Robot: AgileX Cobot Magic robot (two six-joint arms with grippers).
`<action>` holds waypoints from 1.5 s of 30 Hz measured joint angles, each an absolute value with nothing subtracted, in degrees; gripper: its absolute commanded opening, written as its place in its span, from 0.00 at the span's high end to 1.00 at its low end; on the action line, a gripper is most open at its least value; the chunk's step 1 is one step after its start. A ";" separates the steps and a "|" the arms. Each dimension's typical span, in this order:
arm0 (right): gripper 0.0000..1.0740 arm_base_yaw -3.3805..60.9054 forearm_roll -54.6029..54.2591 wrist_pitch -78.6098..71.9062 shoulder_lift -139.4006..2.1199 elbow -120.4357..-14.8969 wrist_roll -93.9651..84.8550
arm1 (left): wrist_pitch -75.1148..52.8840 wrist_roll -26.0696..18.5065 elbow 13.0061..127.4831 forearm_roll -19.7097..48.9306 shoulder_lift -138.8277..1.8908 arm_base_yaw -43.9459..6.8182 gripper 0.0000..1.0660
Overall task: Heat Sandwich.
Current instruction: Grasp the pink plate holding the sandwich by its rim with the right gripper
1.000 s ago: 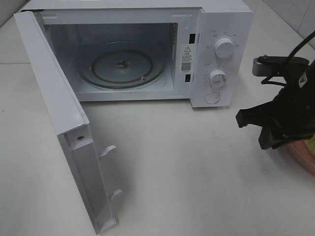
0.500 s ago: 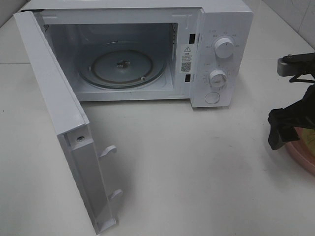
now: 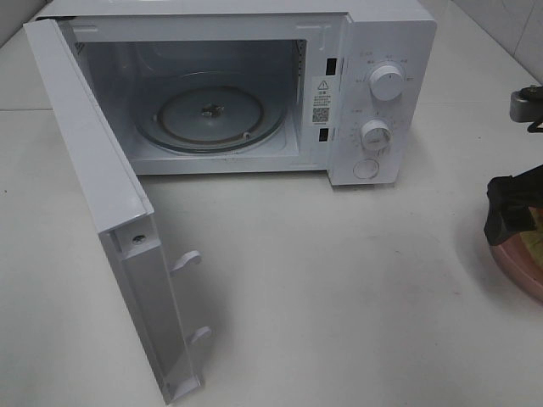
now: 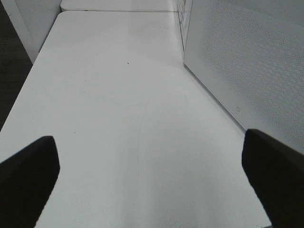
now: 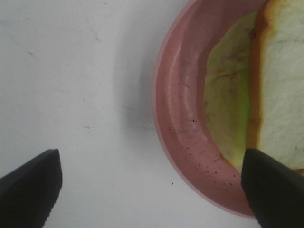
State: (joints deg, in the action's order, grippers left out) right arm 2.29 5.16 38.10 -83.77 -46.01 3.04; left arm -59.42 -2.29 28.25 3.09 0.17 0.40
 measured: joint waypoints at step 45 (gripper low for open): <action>0.83 2.12 8.25 34.72 -104.74 -53.17 3.09 | -59.42 -2.29 28.25 3.09 0.17 0.40 0.02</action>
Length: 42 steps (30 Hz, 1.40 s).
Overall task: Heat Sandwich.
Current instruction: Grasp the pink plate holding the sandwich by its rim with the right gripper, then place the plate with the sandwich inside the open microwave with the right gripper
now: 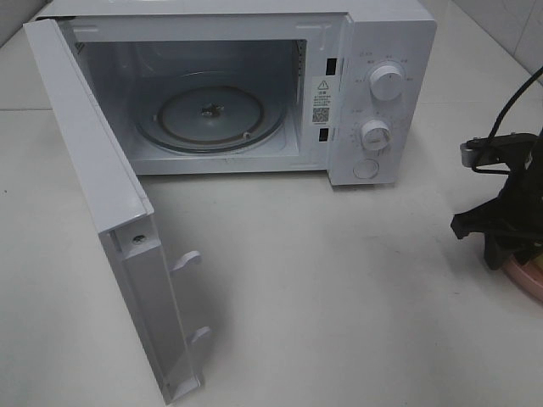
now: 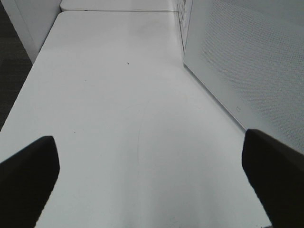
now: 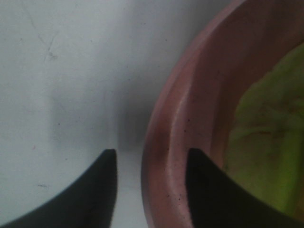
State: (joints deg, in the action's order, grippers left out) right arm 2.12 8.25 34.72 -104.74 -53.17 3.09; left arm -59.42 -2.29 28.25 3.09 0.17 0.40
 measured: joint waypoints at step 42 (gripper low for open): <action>1.00 11.06 24.41 44.75 -101.93 -53.23 18.56 | -59.42 -2.29 28.25 3.09 0.17 0.40 0.02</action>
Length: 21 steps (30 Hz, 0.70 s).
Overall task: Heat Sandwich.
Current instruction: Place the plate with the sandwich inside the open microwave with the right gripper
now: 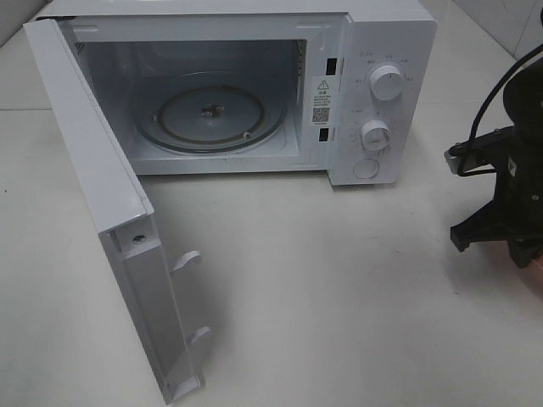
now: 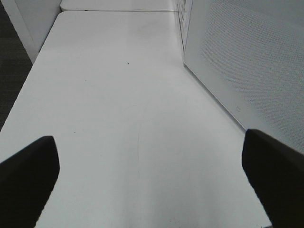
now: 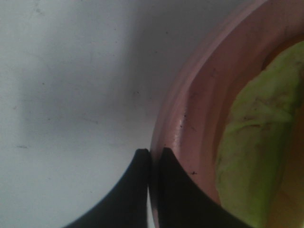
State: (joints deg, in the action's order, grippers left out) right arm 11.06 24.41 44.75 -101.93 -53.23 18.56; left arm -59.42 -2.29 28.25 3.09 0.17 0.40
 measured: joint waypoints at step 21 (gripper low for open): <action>0.99 22.23 23.72 56.04 -91.56 -53.23 17.88 | -59.42 -2.29 28.25 3.09 0.17 0.40 0.02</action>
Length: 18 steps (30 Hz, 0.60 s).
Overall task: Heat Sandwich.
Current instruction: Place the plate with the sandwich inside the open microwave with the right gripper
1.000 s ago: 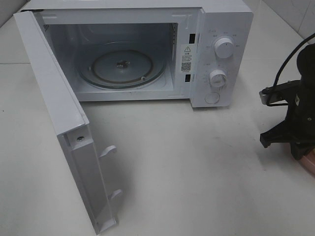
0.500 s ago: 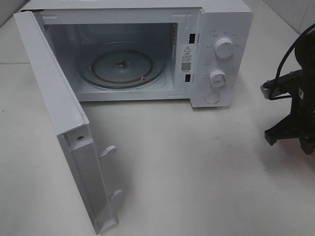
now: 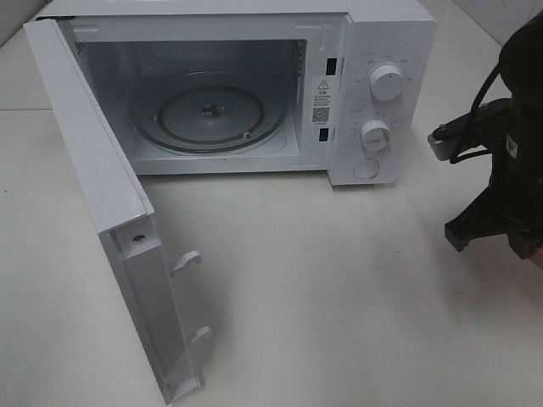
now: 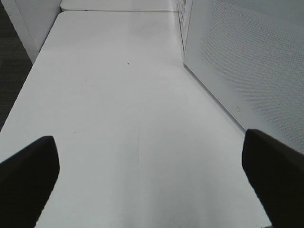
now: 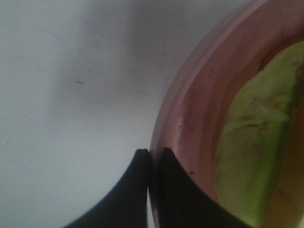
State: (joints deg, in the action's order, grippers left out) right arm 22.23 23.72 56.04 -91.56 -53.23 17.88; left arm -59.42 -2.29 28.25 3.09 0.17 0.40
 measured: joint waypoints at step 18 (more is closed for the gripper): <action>1.00 36.96 23.03 59.82 -77.92 -44.06 14.09 | -59.42 -2.29 28.25 3.09 0.17 0.40 0.02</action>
